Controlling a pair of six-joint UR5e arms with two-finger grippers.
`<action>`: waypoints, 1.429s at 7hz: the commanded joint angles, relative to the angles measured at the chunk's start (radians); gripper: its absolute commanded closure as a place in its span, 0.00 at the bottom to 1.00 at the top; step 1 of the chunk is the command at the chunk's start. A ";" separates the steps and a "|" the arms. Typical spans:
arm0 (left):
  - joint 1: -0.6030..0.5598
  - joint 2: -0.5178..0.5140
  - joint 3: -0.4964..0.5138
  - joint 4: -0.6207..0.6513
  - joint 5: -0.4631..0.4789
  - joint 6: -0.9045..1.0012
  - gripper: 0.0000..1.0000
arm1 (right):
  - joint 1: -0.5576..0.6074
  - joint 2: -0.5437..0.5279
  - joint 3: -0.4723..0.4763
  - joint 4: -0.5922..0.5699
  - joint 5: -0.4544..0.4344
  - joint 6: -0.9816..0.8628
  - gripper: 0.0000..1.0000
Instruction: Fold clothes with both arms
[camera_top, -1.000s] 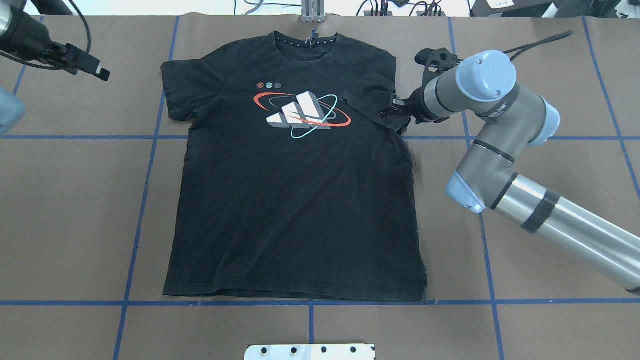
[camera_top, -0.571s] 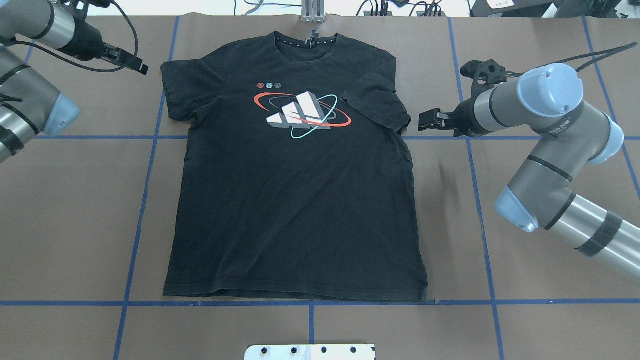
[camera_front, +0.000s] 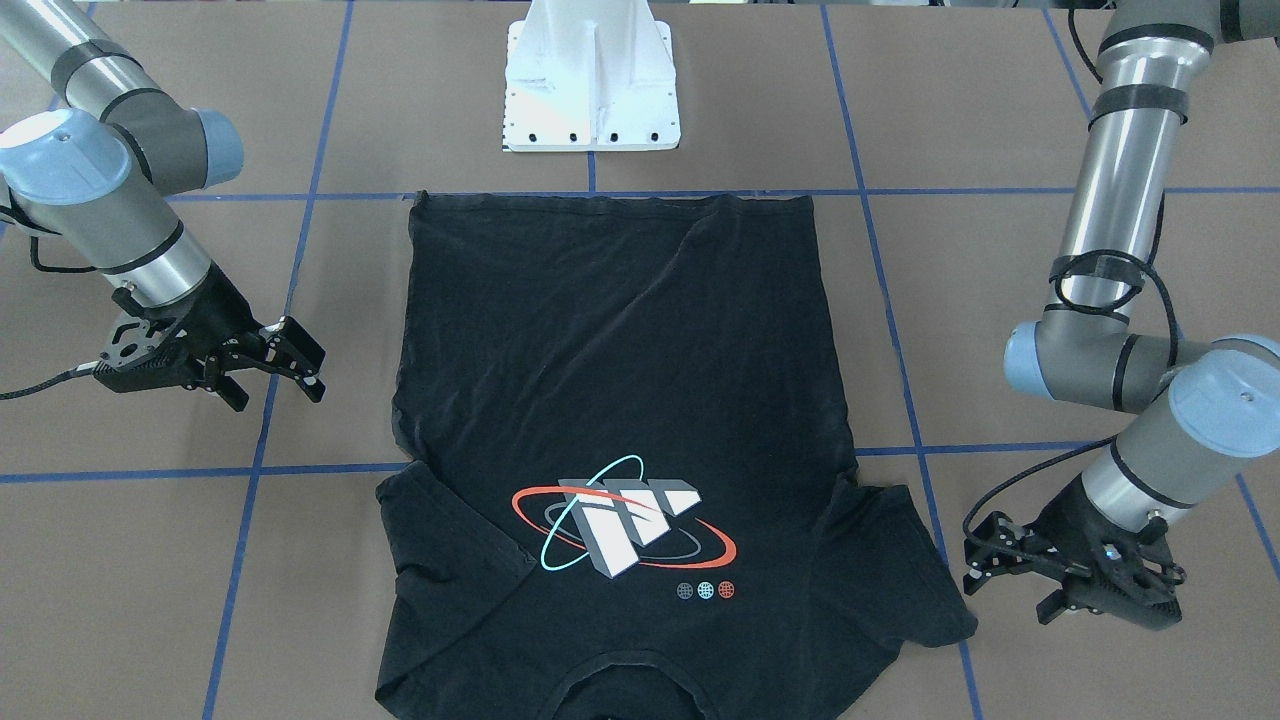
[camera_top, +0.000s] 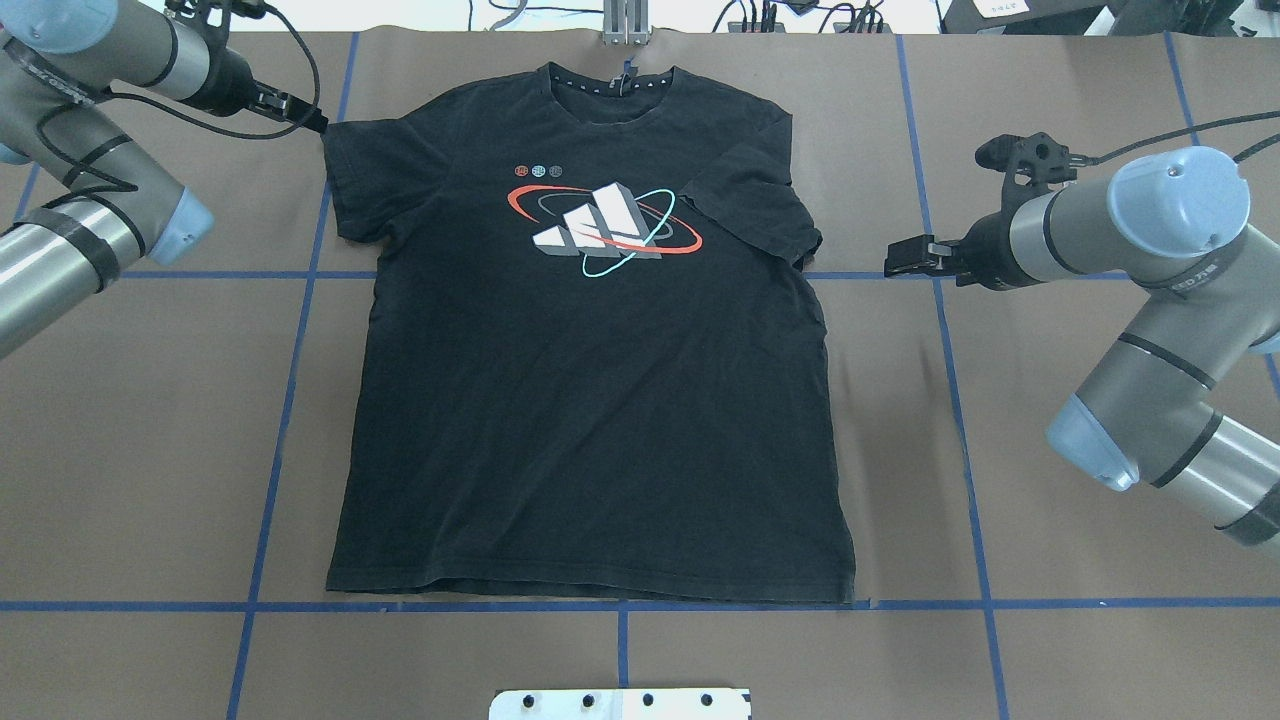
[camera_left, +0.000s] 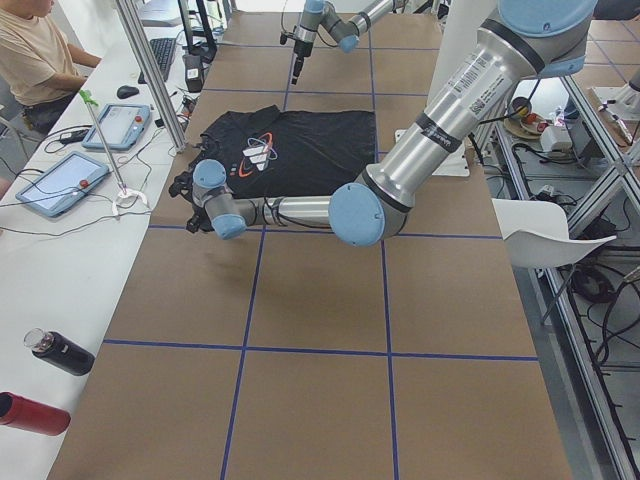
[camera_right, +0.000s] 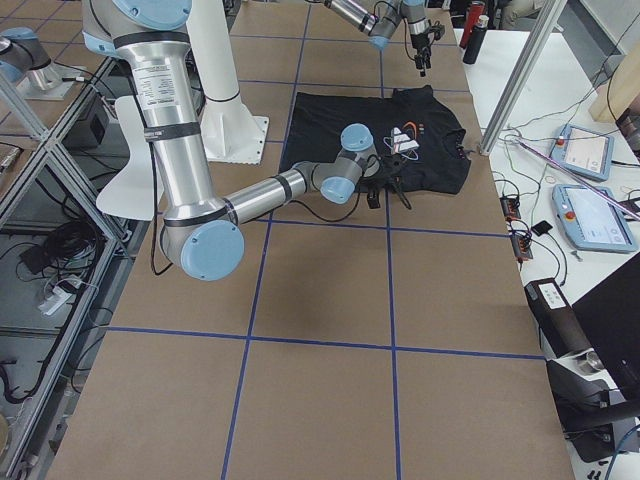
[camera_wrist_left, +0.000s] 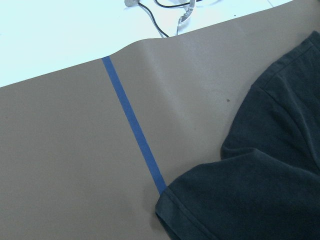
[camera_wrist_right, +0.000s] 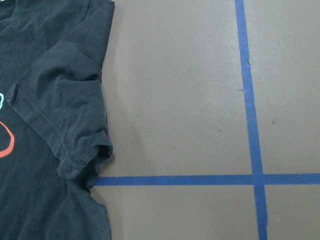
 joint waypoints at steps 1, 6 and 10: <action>0.033 -0.051 0.109 -0.061 0.050 -0.067 0.33 | -0.002 -0.001 -0.003 0.002 -0.008 -0.007 0.00; 0.033 -0.063 0.152 -0.073 0.051 -0.073 0.47 | -0.003 0.008 -0.029 0.005 -0.020 -0.044 0.00; 0.033 -0.073 0.171 -0.076 0.053 -0.073 0.47 | -0.003 0.013 -0.049 0.005 -0.041 -0.076 0.00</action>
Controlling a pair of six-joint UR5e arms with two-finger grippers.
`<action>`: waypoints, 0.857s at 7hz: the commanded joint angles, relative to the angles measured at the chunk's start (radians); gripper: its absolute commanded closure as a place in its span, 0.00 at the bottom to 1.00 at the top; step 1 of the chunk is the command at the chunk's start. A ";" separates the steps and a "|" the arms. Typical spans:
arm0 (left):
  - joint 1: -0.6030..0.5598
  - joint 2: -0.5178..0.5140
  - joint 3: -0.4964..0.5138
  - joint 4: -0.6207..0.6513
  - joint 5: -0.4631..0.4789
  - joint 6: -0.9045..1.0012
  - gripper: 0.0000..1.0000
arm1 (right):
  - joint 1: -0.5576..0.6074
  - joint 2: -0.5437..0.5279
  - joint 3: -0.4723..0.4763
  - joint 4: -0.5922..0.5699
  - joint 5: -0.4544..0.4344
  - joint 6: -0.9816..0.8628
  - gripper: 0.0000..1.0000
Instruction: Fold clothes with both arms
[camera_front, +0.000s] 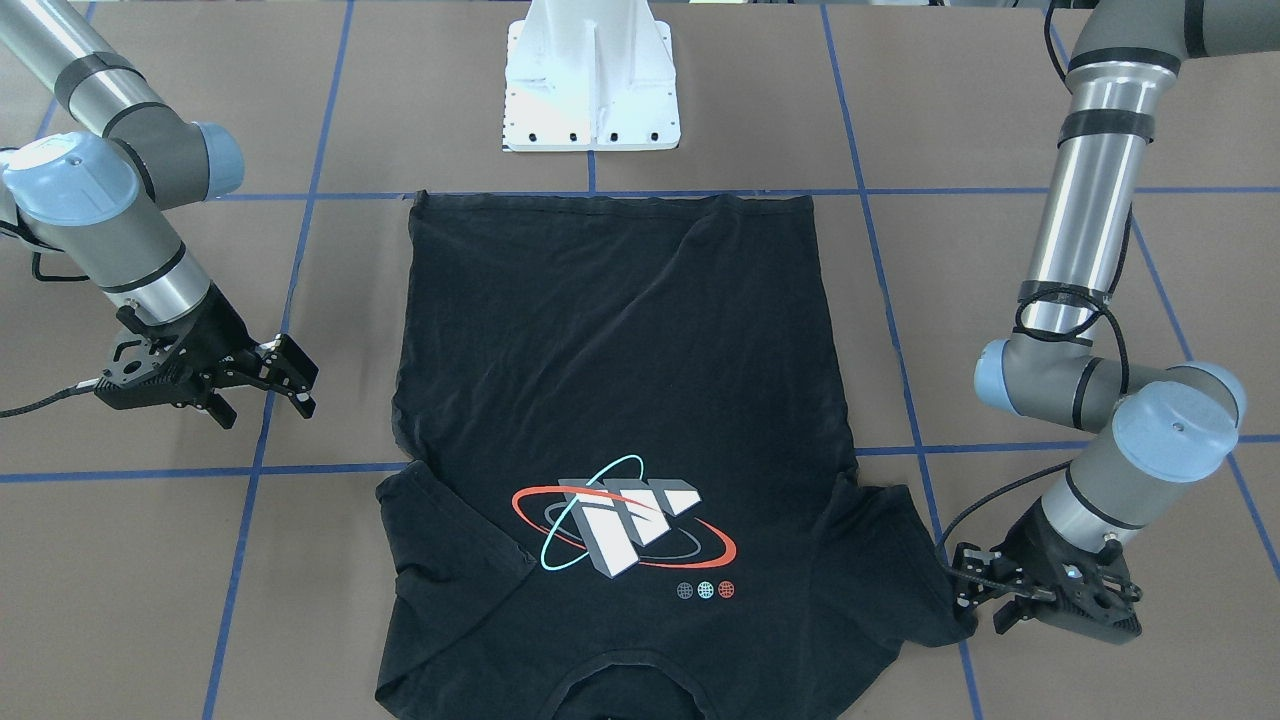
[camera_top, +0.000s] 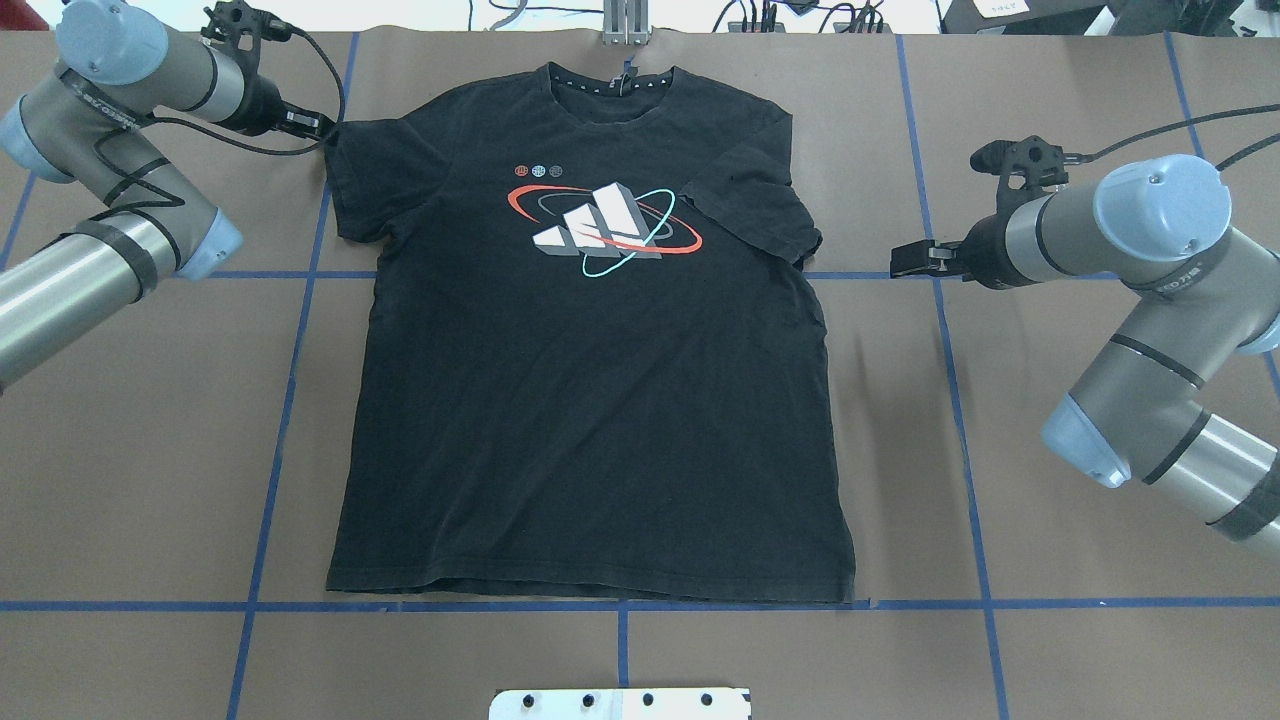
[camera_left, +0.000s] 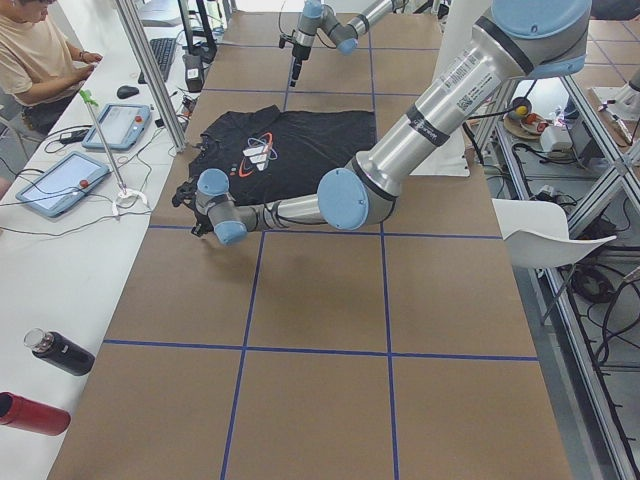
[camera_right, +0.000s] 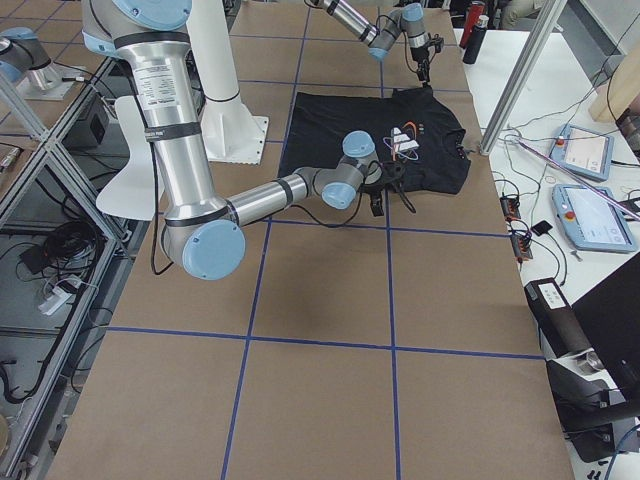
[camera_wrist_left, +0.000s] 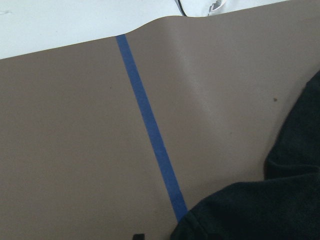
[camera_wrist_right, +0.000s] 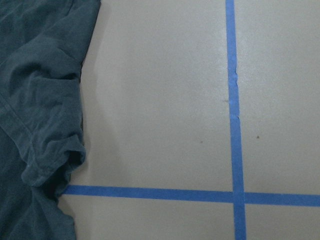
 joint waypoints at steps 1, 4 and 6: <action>0.000 -0.009 0.011 0.000 0.010 0.000 0.47 | 0.000 0.001 -0.003 0.000 -0.002 -0.004 0.00; 0.006 -0.022 0.021 0.000 0.010 0.000 0.52 | 0.000 0.000 -0.008 0.000 -0.002 -0.004 0.00; 0.014 -0.022 0.028 -0.005 0.031 0.000 0.53 | 0.000 0.001 -0.011 0.000 -0.002 -0.005 0.00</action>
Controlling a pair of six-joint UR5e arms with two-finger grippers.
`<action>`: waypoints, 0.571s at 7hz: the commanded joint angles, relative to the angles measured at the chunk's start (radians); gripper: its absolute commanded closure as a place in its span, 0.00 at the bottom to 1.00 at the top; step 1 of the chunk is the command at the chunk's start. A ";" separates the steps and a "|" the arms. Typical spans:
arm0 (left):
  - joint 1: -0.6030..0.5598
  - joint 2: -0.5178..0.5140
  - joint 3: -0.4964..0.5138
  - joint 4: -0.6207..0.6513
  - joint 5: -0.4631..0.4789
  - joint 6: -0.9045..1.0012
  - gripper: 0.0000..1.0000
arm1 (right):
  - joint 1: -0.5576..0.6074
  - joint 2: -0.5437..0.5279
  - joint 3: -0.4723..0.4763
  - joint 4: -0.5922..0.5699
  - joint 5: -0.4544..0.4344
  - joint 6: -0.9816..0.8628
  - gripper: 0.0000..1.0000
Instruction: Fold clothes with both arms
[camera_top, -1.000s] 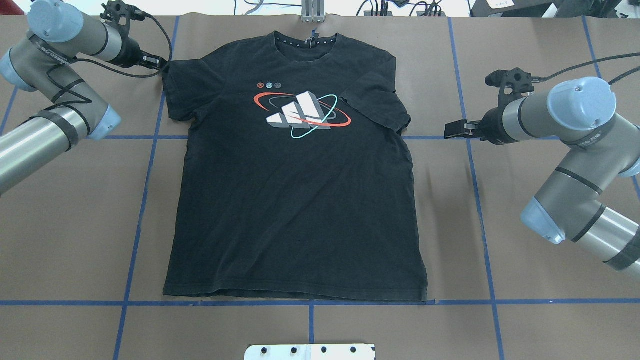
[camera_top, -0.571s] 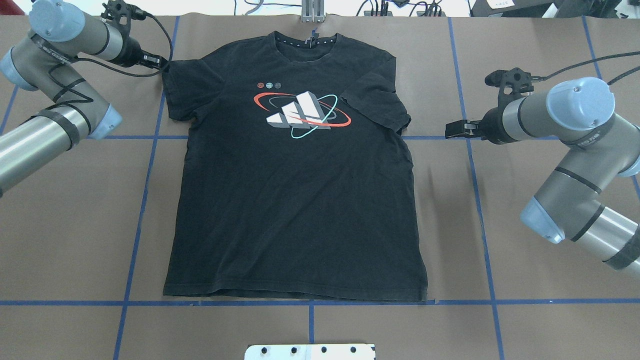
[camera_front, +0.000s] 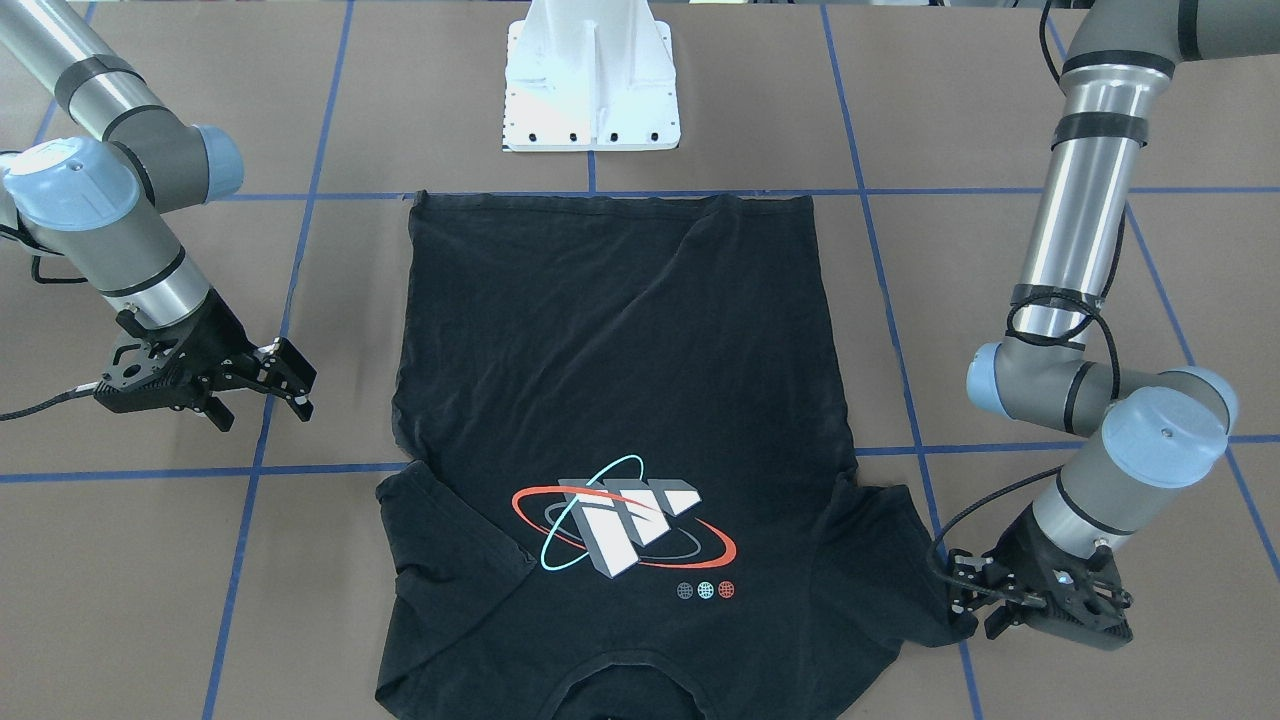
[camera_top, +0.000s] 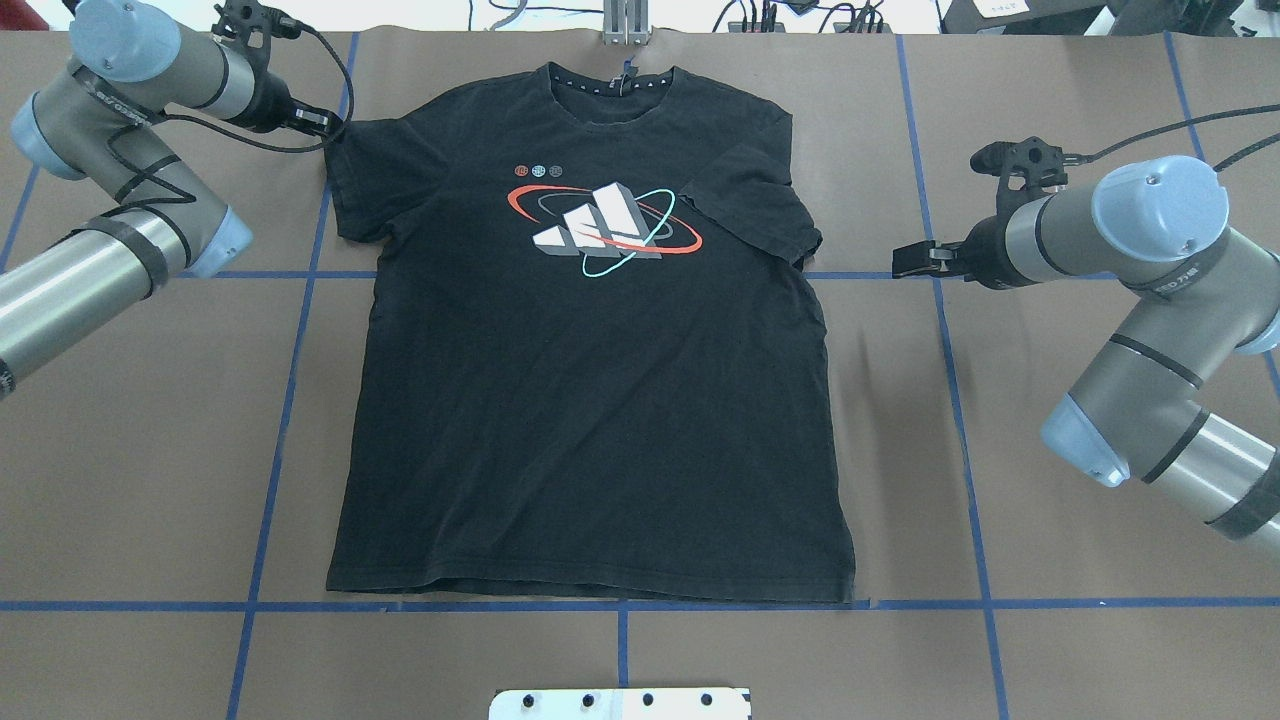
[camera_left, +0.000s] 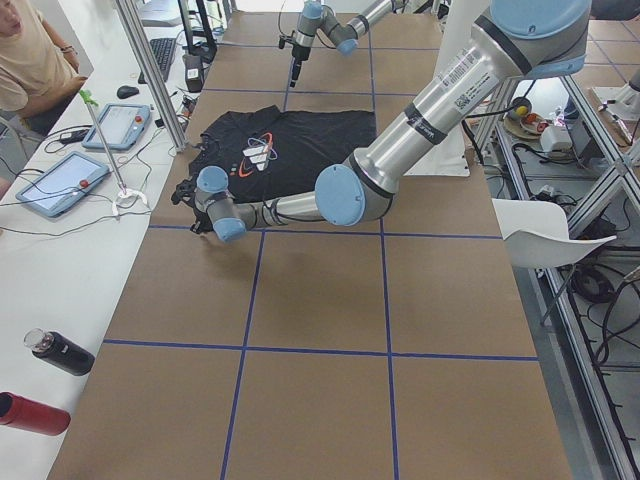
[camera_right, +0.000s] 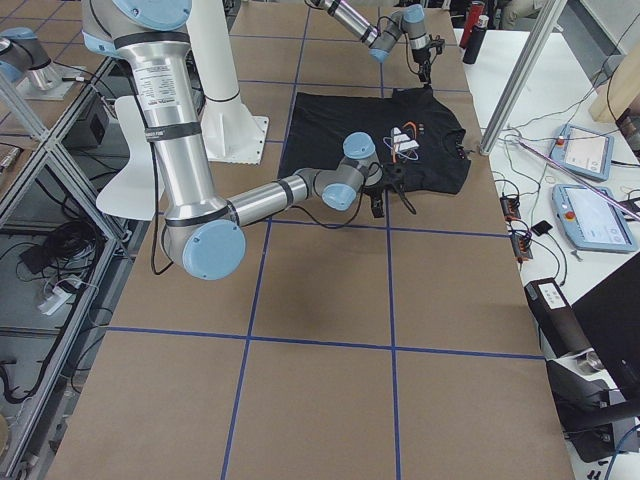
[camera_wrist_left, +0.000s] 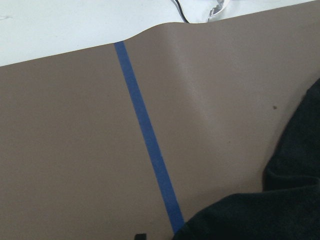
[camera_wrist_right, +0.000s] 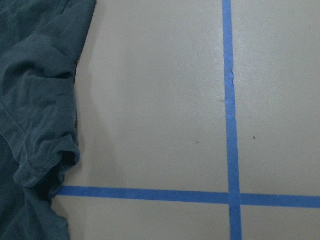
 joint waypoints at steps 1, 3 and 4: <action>0.006 -0.001 0.005 -0.004 0.015 -0.001 0.88 | 0.000 0.002 -0.001 0.000 0.000 0.000 0.00; 0.004 -0.001 0.005 -0.009 0.015 -0.001 1.00 | 0.000 0.004 -0.001 0.000 0.000 -0.001 0.00; -0.002 0.001 -0.007 -0.021 0.002 -0.004 1.00 | 0.000 0.004 -0.001 0.000 0.000 0.000 0.00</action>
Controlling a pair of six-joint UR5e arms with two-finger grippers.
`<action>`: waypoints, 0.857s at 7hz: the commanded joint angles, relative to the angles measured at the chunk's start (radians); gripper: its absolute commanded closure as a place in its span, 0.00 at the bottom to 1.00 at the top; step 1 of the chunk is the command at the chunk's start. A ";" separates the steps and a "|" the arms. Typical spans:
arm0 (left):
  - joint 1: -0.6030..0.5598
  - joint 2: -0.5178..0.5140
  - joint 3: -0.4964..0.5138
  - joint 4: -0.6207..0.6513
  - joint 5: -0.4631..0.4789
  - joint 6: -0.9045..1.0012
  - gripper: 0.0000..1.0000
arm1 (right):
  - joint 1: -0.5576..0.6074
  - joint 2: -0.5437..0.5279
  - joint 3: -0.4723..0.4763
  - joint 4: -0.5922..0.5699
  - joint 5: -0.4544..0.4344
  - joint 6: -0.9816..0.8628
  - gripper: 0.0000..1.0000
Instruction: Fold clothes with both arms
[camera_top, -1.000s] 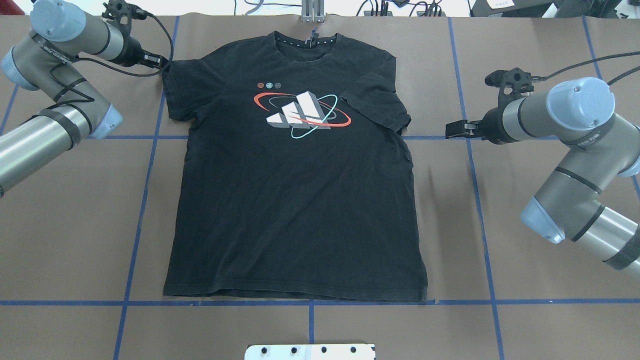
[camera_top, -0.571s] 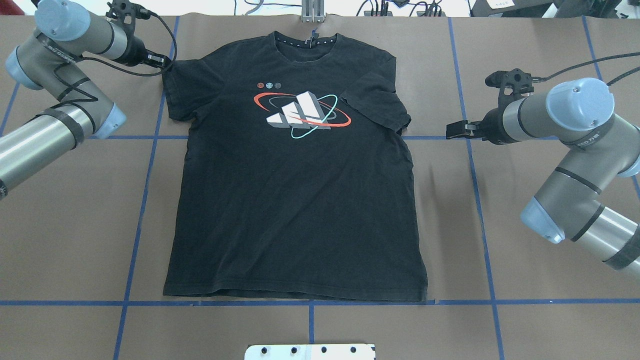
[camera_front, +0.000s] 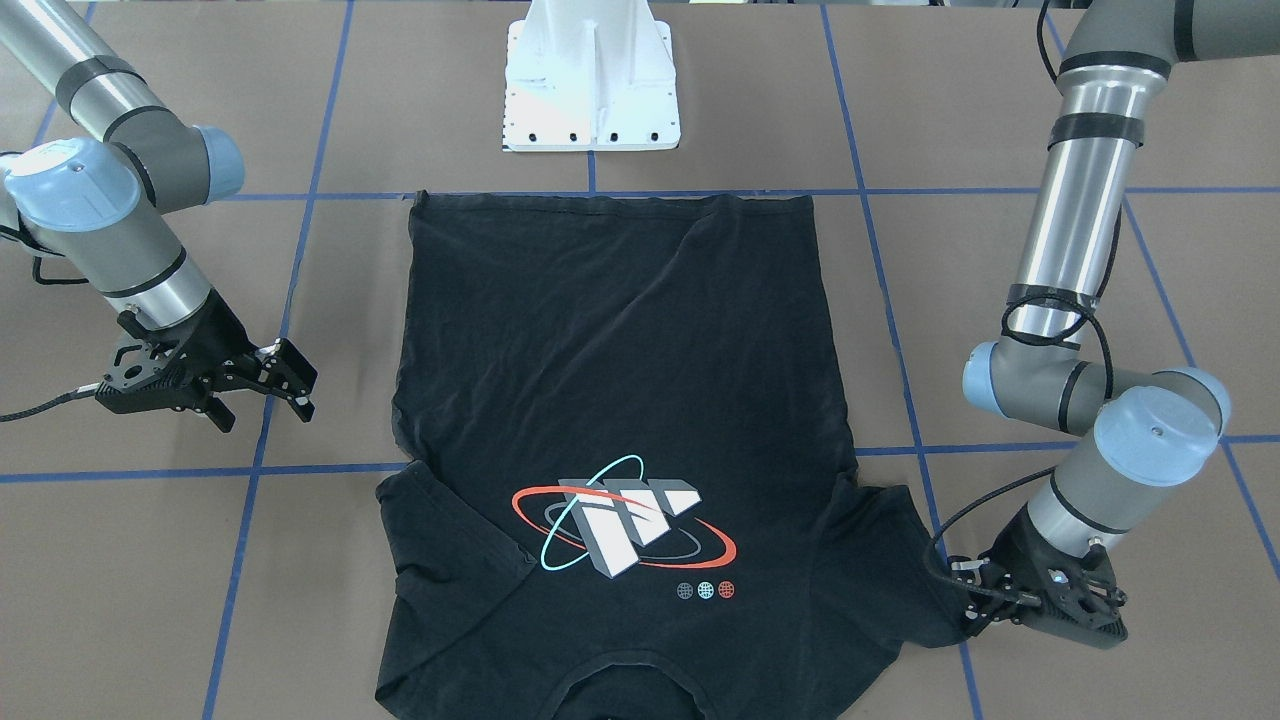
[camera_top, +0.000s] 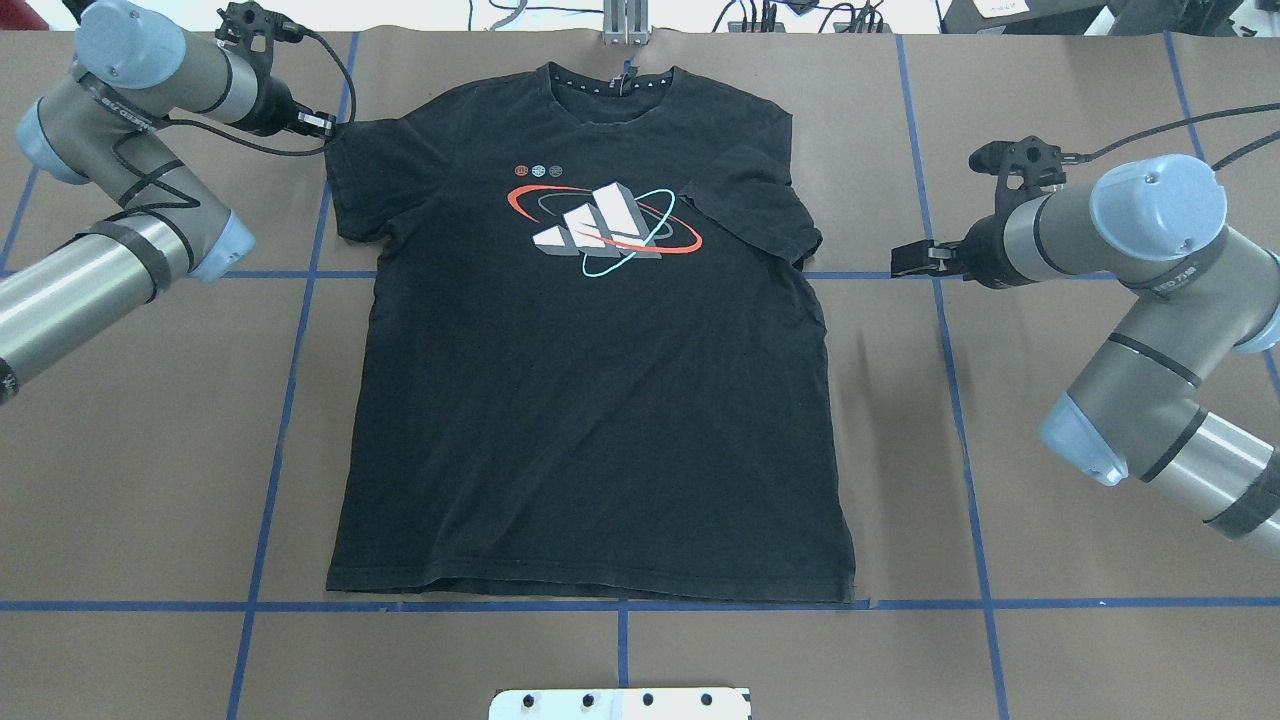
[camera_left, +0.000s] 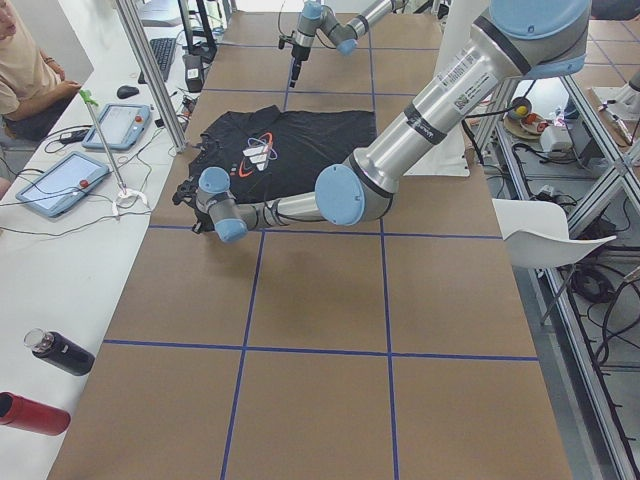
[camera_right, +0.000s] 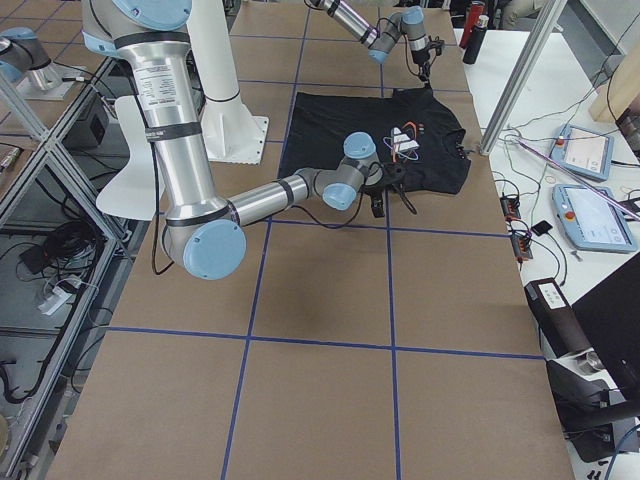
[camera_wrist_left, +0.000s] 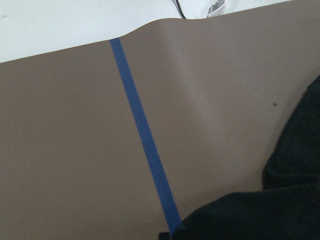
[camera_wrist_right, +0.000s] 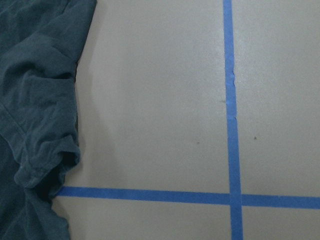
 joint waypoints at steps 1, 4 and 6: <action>-0.032 0.042 -0.108 -0.009 -0.079 -0.015 1.00 | 0.000 0.002 0.005 0.000 0.001 0.001 0.00; -0.031 0.199 -0.493 0.070 -0.150 -0.198 1.00 | 0.018 0.002 0.012 0.000 0.013 0.001 0.00; 0.008 0.210 -0.600 0.089 -0.158 -0.414 1.00 | 0.032 0.019 0.011 -0.006 0.018 -0.001 0.00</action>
